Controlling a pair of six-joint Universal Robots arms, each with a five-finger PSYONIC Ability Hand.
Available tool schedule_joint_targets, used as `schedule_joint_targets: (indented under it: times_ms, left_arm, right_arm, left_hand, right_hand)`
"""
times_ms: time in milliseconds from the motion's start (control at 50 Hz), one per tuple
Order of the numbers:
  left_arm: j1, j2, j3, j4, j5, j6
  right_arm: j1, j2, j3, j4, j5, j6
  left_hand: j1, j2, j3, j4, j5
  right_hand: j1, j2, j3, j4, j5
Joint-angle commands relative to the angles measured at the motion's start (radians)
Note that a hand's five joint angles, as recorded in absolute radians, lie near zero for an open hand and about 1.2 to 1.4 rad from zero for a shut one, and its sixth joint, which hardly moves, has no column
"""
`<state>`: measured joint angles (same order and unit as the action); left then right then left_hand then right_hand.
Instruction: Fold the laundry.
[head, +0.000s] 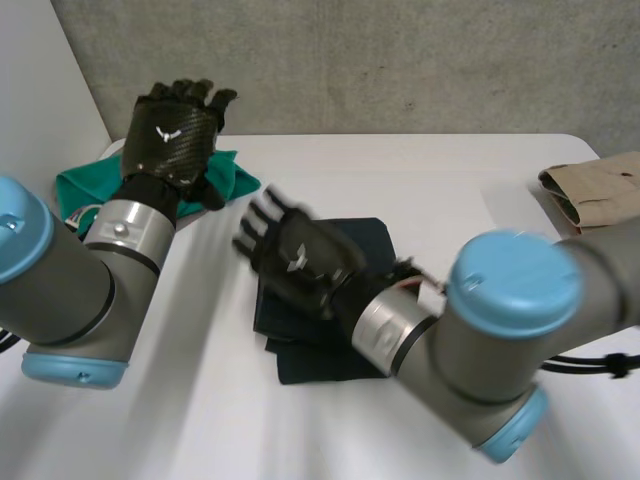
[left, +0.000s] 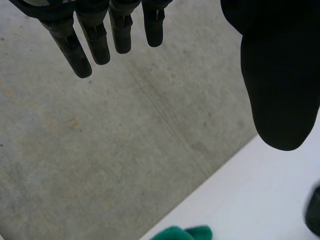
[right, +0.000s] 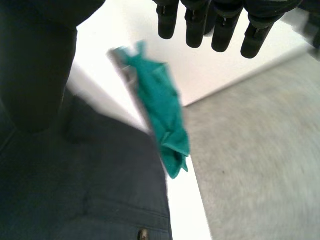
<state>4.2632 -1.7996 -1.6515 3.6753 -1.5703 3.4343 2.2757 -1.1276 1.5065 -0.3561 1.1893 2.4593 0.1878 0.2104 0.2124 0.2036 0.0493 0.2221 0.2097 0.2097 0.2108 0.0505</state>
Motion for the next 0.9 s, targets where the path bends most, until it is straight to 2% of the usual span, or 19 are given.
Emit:
schedule_joint_targets:
  times_ms: [20,60,160,240,280,400,480,580,720,820,900]
  left_arm:
    - [-0.029,0.002,0.055,-0.034,0.006,-0.11]
    - [-0.061,-0.003,0.079,-0.07,0.01,-0.142]
    - [-0.121,-0.093,0.137,-0.173,0.015,-0.173]
    - [-0.186,-0.22,0.205,-0.267,0.009,-0.172]
    - [-0.2,-0.262,0.226,-0.31,0.004,-0.173]
    - [-0.195,-0.383,0.279,-0.452,-0.054,-0.165]
    - [-0.186,-0.423,0.295,-0.503,-0.1,-0.162]
    - [-0.181,-0.448,0.297,-0.54,-0.105,-0.161]
    - [-0.177,-0.432,0.302,-0.544,-0.102,-0.144]
    - [-0.172,-0.356,0.334,-0.541,-0.086,-0.13]
    - [-0.172,-0.305,0.378,-0.54,-0.041,-0.127]
  right_arm:
    - [-0.183,-0.126,-0.008,0.109,0.095,0.483]
    - [-0.24,-0.135,-0.02,0.186,0.142,0.506]
    - [-0.275,-0.084,-0.08,0.293,0.165,0.497]
    - [-0.275,0.024,-0.152,0.351,0.147,0.504]
    - [-0.278,0.073,-0.19,0.393,0.112,0.509]
    - [-0.277,0.204,-0.253,0.444,0.049,0.512]
    - [-0.275,0.271,-0.278,0.445,0.052,0.498]
    - [-0.278,0.322,-0.288,0.445,0.075,0.48]
    - [-0.274,0.273,-0.272,0.444,0.164,0.34]
    - [-0.268,0.131,-0.194,0.402,0.205,0.29]
    - [-0.256,0.046,-0.085,0.321,0.219,0.291]
  left_hand:
    - [-0.013,-0.036,-0.038,-0.029,-0.049]
    - [-0.013,-0.036,-0.038,-0.029,-0.049]
    - [-0.013,-0.036,-0.038,-0.029,-0.049]
    - [-0.004,-0.026,-0.028,-0.019,-0.04]
    - [-0.001,-0.023,-0.025,-0.016,-0.037]
    - [0.002,-0.02,-0.022,-0.014,-0.034]
    - [0.002,-0.02,-0.022,-0.014,-0.034]
    - [0.011,-0.012,-0.014,-0.005,-0.025]
    - [0.011,-0.012,-0.014,-0.005,-0.025]
    - [-0.01,-0.032,-0.034,-0.025,-0.046]
    - [-0.013,-0.036,-0.038,-0.029,-0.049]
  right_hand:
    - [-0.048,-0.035,-0.035,-0.036,-0.05]
    - [-0.048,-0.035,-0.035,-0.036,-0.05]
    - [-0.048,-0.035,-0.035,-0.036,-0.05]
    - [-0.048,-0.035,-0.035,-0.036,-0.05]
    - [-0.048,-0.035,-0.035,-0.036,-0.05]
    - [-0.048,-0.035,-0.035,-0.036,-0.05]
    - [-0.048,-0.035,-0.035,-0.036,-0.05]
    - [-0.048,-0.035,-0.035,-0.036,-0.05]
    - [-0.048,-0.035,-0.035,-0.036,-0.05]
    - [-0.048,-0.035,-0.035,-0.036,-0.05]
    - [-0.048,-0.035,-0.035,-0.036,-0.05]
